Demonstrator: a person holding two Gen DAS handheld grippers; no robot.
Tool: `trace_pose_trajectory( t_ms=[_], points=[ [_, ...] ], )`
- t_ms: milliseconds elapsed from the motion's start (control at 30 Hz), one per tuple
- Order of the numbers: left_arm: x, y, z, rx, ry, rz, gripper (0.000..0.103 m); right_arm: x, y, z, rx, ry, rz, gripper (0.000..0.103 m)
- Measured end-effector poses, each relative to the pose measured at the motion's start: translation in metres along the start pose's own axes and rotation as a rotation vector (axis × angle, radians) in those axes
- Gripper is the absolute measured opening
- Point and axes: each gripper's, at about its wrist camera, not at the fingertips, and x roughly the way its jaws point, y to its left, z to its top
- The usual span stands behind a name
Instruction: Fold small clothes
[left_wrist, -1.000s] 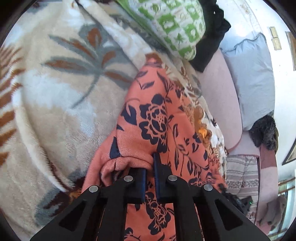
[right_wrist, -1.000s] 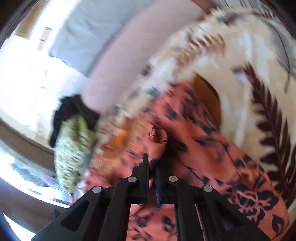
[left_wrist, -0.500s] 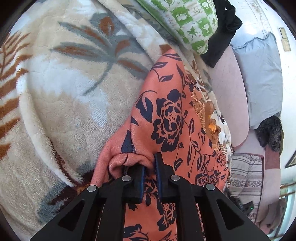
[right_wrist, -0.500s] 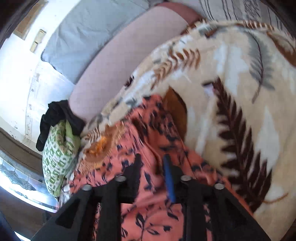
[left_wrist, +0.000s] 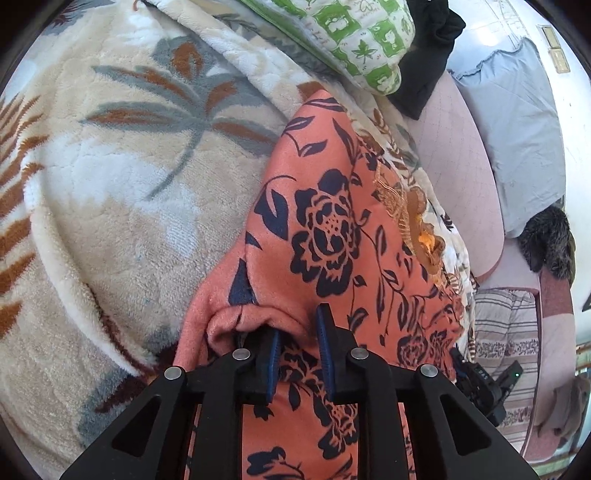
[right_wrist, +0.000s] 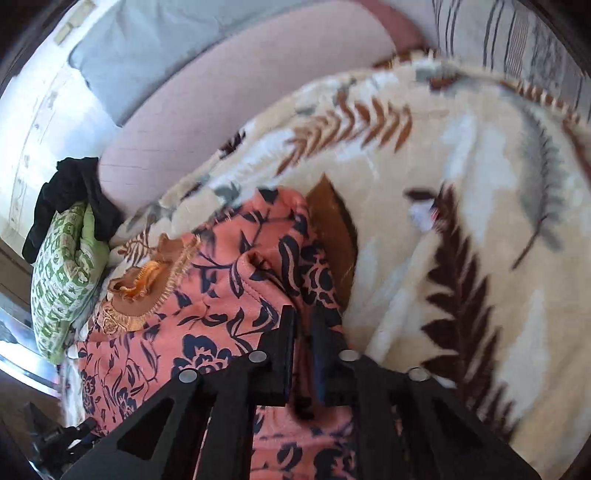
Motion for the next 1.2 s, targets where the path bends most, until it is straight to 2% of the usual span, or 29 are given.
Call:
trace_pose_trajectory(
  t_ms=[67, 100, 133, 167, 200, 233, 267, 300, 367, 467, 533, 633, 833, 1033, 1200],
  points=[
    [-0.002, -0.004, -0.002, -0.002, 0.018, -0.069, 0.039, -0.026, 0.005, -0.008, -0.021, -0.048, 0.097, 0.016],
    [-0.003, -0.006, -0.003, 0.006, 0.021, -0.082, 0.043, -0.030, 0.004, -0.014, -0.030, -0.053, 0.112, 0.017],
    [-0.001, -0.011, -0.006, 0.029, 0.019, -0.062, 0.046, -0.030, 0.005, -0.020, -0.041, -0.039, 0.108, 0.020],
    [0.003, -0.014, -0.008, 0.054, 0.017, -0.028, 0.046, -0.021, 0.004, -0.029, -0.057, 0.015, 0.086, 0.026],
    [0.007, -0.016, -0.010, 0.079, 0.018, 0.003, 0.046, -0.004, 0.001, -0.038, -0.084, 0.111, 0.034, 0.026],
    [0.011, -0.018, -0.013, 0.103, 0.016, 0.034, 0.041, 0.002, -0.002, -0.045, -0.104, 0.141, 0.009, 0.025],
    [0.009, -0.021, -0.015, 0.119, 0.006, 0.059, 0.036, -0.008, -0.003, -0.046, -0.108, 0.102, 0.021, 0.023],
    [0.006, -0.023, -0.019, 0.135, 0.011, 0.085, 0.036, -0.016, -0.004, -0.045, -0.092, 0.106, 0.018, 0.027],
    [-0.005, -0.023, -0.027, 0.101, 0.056, 0.059, 0.036, -0.037, -0.007, -0.045, -0.037, 0.117, 0.052, 0.030],
    [-0.023, -0.015, -0.042, 0.073, 0.133, 0.018, 0.036, -0.078, -0.015, -0.050, -0.050, 0.098, 0.063, 0.033],
    [-0.045, -0.007, -0.058, 0.116, 0.161, 0.075, 0.038, -0.103, -0.027, -0.061, -0.057, 0.112, 0.063, 0.039],
    [-0.080, 0.007, -0.077, 0.152, 0.174, 0.162, 0.048, -0.132, -0.050, -0.088, -0.053, 0.144, 0.054, 0.041],
    [-0.127, 0.033, -0.125, 0.147, 0.226, 0.226, 0.053, -0.174, -0.098, -0.150, -0.036, 0.219, 0.057, 0.044],
    [-0.130, 0.051, -0.167, 0.102, 0.317, 0.199, 0.057, -0.191, -0.124, -0.196, 0.018, 0.314, 0.170, 0.048],
    [-0.127, 0.054, -0.177, 0.115, 0.296, 0.200, 0.062, -0.198, -0.122, -0.209, 0.027, 0.322, 0.324, 0.048]
  ],
)
